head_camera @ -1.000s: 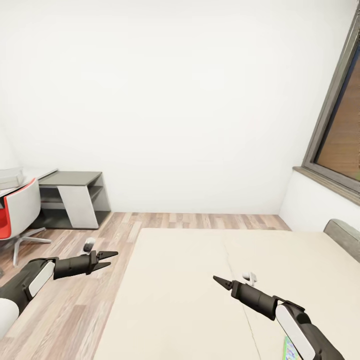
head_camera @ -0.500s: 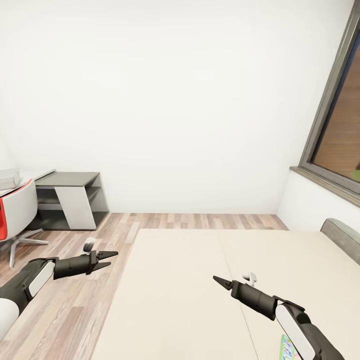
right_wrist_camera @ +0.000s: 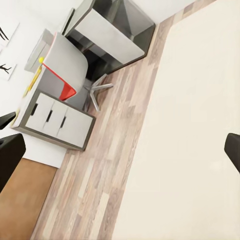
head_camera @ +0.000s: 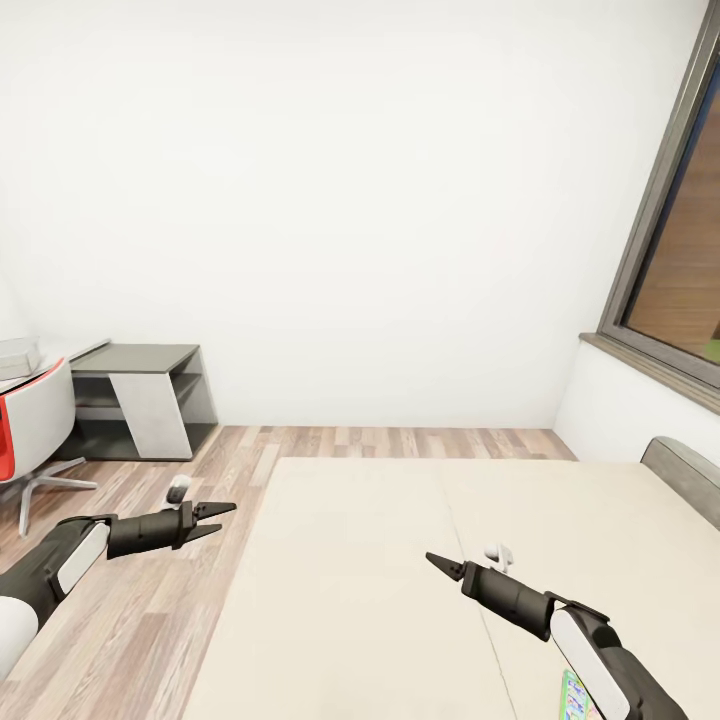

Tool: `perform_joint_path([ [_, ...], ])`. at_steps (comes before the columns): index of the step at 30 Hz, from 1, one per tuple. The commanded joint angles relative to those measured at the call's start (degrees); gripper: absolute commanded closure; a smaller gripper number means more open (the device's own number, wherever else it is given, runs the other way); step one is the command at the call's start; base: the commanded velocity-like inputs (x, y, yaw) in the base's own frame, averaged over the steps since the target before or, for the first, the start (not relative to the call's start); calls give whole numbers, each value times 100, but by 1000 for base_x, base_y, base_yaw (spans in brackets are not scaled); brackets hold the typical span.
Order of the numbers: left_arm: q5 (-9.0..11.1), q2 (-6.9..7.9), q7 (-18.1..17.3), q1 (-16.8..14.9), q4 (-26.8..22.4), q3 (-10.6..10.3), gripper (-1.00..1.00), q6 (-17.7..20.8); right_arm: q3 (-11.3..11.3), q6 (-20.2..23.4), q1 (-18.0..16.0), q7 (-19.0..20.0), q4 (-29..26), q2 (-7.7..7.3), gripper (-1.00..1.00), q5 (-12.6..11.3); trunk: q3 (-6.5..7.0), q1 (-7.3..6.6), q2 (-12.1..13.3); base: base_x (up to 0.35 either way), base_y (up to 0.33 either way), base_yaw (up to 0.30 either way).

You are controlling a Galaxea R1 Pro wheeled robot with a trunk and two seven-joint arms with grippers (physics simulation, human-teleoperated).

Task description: Put all the toys in the child's room - the three board games (two on the bed and one on the table), the two jigsaw puzzles on the table, and the tennis ball on the table - inside the toy box on the table in the child's room.

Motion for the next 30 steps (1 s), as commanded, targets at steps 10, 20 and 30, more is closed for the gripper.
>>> perform_joint_path([
  [10,41,7,-2,-7,1,-30,-100,34,9,42,-5,1,-3,-4,-100,-50,-14,4,-14,-10,0,0],
  [20,41,7,3,-7,1,-30,-100,34,9,43,-5,2,2,-4,-100,-50,-14,4,-14,-36,0,0],
  [30,41,7,5,-7,1,-30,-100,34,9,43,-5,2,3,-4,-100,-50,-14,4,-14,-3,0,0],
])
